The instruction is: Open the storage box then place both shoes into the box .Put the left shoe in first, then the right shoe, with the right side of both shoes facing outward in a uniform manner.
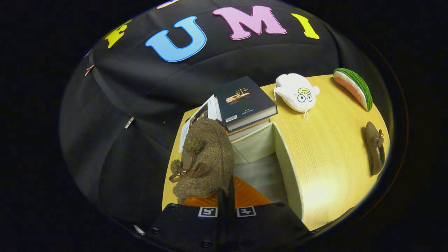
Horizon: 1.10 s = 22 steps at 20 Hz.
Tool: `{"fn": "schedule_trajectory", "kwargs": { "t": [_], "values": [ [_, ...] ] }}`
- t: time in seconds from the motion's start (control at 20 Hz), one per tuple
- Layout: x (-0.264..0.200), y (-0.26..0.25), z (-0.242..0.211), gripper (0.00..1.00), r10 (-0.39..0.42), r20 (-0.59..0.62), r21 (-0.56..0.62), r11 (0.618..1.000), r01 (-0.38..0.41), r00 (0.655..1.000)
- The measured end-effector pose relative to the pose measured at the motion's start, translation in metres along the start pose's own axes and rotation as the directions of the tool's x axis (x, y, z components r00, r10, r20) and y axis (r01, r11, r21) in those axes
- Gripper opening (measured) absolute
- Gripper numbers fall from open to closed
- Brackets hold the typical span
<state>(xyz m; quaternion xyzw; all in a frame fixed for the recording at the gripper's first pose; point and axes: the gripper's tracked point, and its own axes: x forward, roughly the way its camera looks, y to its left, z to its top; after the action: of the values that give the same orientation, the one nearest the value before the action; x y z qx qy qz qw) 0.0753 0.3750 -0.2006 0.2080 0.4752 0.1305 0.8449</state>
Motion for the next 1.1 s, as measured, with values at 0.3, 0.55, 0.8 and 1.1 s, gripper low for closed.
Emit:
{"fn": "schedule_trajectory", "kwargs": {
  "t": [0.3, 0.55, 0.8, 1.1],
  "values": [
    [0.014, -0.003, -0.025, 0.05, -0.012, -0.057, -0.007, 1.0, 0.012, 0.998],
    [0.019, 0.003, -0.038, 0.15, 0.014, -0.123, -0.001, 1.0, -0.015, 0.992],
    [-0.003, 0.006, -0.026, 0.98, 0.044, -0.069, -0.056, 0.997, -0.048, 0.997],
    [-0.061, 0.007, 0.033, 0.98, 0.132, 0.065, -0.058, 0.99, -0.128, 0.989]
  ]
}}
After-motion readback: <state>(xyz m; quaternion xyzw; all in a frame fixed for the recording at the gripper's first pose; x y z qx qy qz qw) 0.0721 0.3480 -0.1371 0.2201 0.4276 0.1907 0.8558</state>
